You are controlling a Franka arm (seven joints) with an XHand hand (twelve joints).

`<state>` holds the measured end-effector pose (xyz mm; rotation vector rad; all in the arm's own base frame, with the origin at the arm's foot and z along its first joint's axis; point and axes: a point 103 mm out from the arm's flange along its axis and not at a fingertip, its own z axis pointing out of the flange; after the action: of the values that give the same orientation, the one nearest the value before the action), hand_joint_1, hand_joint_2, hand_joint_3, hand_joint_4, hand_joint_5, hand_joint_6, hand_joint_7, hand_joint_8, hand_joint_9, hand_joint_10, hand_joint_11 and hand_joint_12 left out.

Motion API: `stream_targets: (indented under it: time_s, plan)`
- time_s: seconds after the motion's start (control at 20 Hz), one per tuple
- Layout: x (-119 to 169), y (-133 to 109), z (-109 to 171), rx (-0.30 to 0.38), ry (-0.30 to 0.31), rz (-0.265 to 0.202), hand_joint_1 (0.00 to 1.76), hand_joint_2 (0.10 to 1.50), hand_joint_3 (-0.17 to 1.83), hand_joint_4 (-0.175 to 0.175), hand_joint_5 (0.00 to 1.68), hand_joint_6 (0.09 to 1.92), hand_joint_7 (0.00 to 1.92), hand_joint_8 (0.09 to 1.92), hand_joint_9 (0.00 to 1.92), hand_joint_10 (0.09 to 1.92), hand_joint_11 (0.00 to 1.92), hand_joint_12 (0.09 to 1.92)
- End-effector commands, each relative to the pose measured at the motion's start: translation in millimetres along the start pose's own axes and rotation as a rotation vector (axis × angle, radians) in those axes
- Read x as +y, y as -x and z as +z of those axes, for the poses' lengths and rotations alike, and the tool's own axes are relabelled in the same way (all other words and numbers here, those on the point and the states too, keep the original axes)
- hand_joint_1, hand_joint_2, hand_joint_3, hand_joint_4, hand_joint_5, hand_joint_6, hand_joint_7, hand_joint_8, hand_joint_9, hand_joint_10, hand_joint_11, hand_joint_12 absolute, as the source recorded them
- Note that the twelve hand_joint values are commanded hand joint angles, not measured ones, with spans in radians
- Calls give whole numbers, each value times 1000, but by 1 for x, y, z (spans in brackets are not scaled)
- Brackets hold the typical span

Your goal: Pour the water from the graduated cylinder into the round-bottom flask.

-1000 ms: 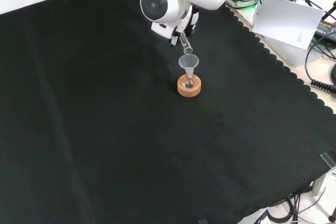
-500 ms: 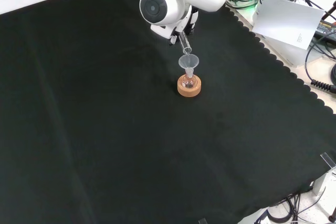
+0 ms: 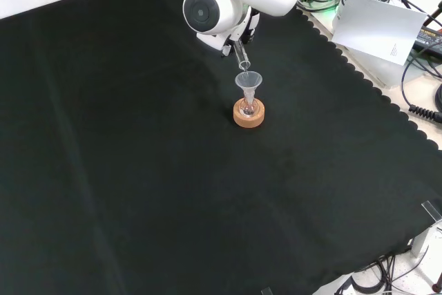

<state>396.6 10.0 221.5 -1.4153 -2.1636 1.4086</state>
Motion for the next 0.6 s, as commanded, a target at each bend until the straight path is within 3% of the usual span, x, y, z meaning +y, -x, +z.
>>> stream_targets:
  time_s: [0.05, 0.5, 0.6]
  plan:
    - [-1, 1, 1, -10, -12, 9, 1114, 1146, -2, -98, 936, 1084, 1303, 265, 1452, 87, 1270, 737]
    - [-2, 0, -2, -39, -17, 19, 1115, 1146, -2, -99, 936, 1083, 1303, 262, 1452, 87, 1269, 736]
    - [2, -11, -10, -50, -26, 31, 1115, 1146, -2, -100, 936, 1083, 1303, 261, 1452, 87, 1269, 736]
